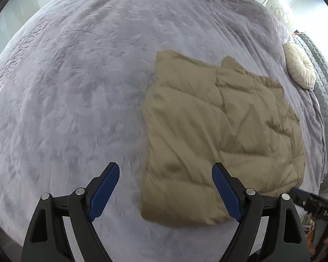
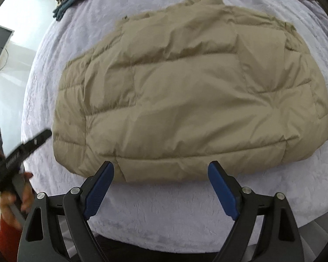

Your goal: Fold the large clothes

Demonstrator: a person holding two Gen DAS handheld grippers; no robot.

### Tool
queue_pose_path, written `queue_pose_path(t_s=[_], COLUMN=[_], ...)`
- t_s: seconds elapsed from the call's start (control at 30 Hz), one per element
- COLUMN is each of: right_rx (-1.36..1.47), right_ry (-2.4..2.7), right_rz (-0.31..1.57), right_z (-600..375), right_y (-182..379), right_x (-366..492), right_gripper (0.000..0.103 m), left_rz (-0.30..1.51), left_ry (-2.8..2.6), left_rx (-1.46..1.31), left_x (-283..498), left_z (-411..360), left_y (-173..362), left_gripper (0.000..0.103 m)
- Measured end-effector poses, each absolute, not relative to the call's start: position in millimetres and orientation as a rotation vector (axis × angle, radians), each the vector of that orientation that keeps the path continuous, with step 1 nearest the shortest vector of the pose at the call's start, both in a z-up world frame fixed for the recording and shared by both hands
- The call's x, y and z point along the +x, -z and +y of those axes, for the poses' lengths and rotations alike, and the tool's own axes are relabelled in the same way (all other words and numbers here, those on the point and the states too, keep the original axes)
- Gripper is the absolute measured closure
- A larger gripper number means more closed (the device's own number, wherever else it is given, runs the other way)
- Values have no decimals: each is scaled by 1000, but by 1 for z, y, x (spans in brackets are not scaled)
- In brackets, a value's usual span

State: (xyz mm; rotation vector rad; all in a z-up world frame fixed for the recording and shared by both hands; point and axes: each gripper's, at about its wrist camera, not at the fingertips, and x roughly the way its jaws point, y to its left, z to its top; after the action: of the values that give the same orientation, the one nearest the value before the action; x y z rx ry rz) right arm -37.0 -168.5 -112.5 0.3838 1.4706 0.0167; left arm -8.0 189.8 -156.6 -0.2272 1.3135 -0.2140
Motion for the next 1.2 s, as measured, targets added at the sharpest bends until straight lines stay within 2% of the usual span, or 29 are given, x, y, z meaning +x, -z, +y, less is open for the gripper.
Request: queue_pose_path(t_s=[0.3, 0.67, 0.73, 0.8, 0.83, 0.9, 0.97, 1.0, 1.03, 1.2], right_rx=[406, 404, 392, 384, 377, 363, 356, 357, 368, 462], right_ry=[-1, 1, -3, -9, -11, 0, 10, 14, 21, -26], right_rz=[1511, 1496, 1468, 1446, 1433, 1423, 1394, 1395, 1395, 1322], right_z=[-176, -176, -176, -178, -179, -182, -187, -191, -194, -212], right_y=[113, 110, 107, 103, 102, 102, 102, 104, 108, 132], right_x=[-44, -41, -35, -28, -22, -13, -3, 2, 6, 28], right_gripper=[13, 13, 13, 13, 13, 15, 48, 80, 94, 95], left_rz=[1456, 1535, 1519, 1524, 1517, 1508, 1494, 1488, 1481, 1467], left_ry=[541, 708, 729, 763, 770, 770, 768, 767, 766, 747], left_rx=[-551, -508, -473, -510, -510, -491, -469, -465, -464, -475], left_x=[45, 74, 74, 74, 74, 73, 72, 72, 71, 69], left_z=[205, 151, 146, 144, 141, 139, 134, 134, 133, 124], left_y=[236, 274, 271, 270, 267, 259, 246, 240, 233, 193], left_gripper=[16, 17, 45, 62, 68, 72, 75, 77, 77, 80])
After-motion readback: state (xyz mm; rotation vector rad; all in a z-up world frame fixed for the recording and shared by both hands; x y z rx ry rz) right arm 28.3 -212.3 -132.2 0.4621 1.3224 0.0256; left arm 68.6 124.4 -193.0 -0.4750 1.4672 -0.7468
